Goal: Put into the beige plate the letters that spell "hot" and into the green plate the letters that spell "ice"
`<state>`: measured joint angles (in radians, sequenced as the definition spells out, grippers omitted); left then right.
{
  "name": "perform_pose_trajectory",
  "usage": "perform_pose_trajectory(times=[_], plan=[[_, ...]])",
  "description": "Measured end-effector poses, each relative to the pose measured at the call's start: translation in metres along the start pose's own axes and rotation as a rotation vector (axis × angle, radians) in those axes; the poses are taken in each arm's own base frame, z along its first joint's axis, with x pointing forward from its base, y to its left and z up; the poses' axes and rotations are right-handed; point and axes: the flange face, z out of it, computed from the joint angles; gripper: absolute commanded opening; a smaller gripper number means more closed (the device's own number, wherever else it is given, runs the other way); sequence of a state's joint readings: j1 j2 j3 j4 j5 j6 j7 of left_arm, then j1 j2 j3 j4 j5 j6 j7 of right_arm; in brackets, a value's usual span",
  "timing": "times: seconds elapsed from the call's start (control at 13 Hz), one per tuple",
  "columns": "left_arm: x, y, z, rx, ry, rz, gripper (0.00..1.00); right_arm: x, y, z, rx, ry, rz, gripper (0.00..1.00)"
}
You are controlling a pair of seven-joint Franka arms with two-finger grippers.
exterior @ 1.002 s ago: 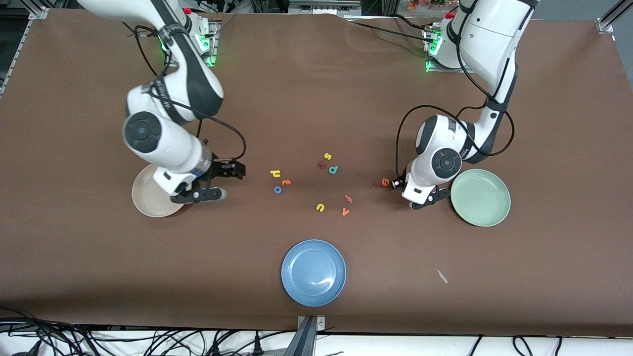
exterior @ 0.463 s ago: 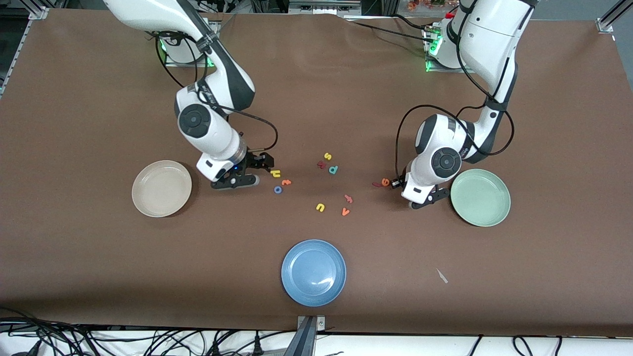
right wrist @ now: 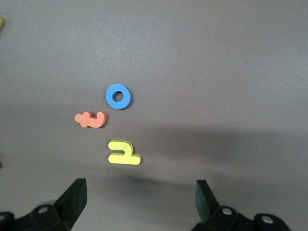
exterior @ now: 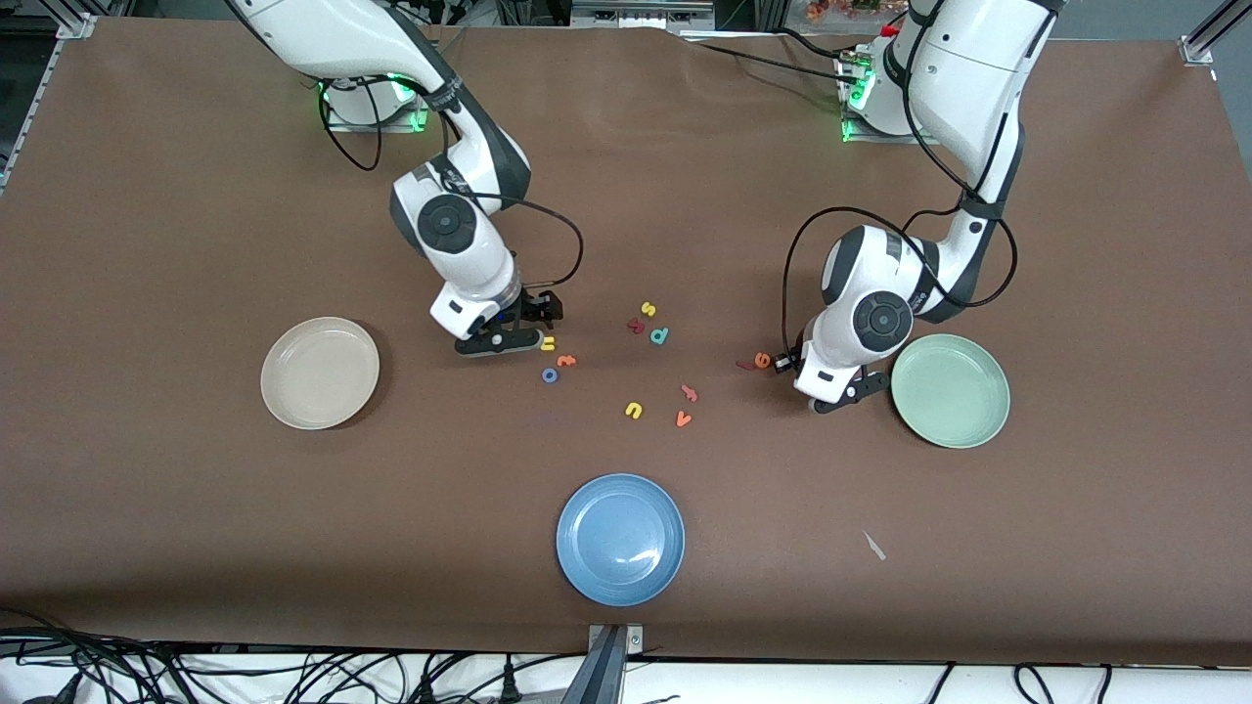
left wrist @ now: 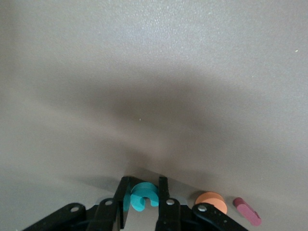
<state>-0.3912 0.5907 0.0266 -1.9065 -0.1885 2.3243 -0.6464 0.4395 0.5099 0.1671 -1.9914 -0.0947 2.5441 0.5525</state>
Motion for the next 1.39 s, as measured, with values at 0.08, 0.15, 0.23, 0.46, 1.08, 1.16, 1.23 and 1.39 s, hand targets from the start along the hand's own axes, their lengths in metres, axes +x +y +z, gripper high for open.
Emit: perform_pose_trajectory(times=[0.08,0.15,0.23,0.46,1.08,1.16,1.23,1.39], plan=[[0.000,0.000,0.000,0.000,0.000,0.000,0.12,-0.003,-0.003,0.008,-0.005,0.003,0.011,1.00],[0.001,-0.001,-0.002,-0.001,0.002,-0.001,0.12,-0.004,-0.005,0.015,-0.003,0.006,0.017,1.00],[0.003,-0.002,-0.005,-0.005,0.008,-0.004,0.11,-0.005,-0.005,0.021,-0.001,0.006,0.021,1.00],[0.016,-0.010,-0.037,-0.020,0.011,-0.007,0.09,0.004,-0.010,0.022,0.012,0.020,0.062,1.00],[0.083,-0.108,-0.098,0.054,-0.061,0.107,0.09,0.002,-0.029,0.043,0.014,0.003,0.092,0.99],[0.093,-0.126,-0.100,0.065,-0.056,0.127,0.09,0.002,-0.029,0.043,0.014,0.003,0.093,0.97],[0.102,-0.144,-0.101,0.077,-0.052,0.147,0.09,0.002,-0.029,0.043,0.014,0.003,0.093,0.95],[0.117,-0.172,-0.100,0.101,-0.049,0.175,0.09,0.002,-0.029,0.043,0.013,0.004,0.094,0.88]])
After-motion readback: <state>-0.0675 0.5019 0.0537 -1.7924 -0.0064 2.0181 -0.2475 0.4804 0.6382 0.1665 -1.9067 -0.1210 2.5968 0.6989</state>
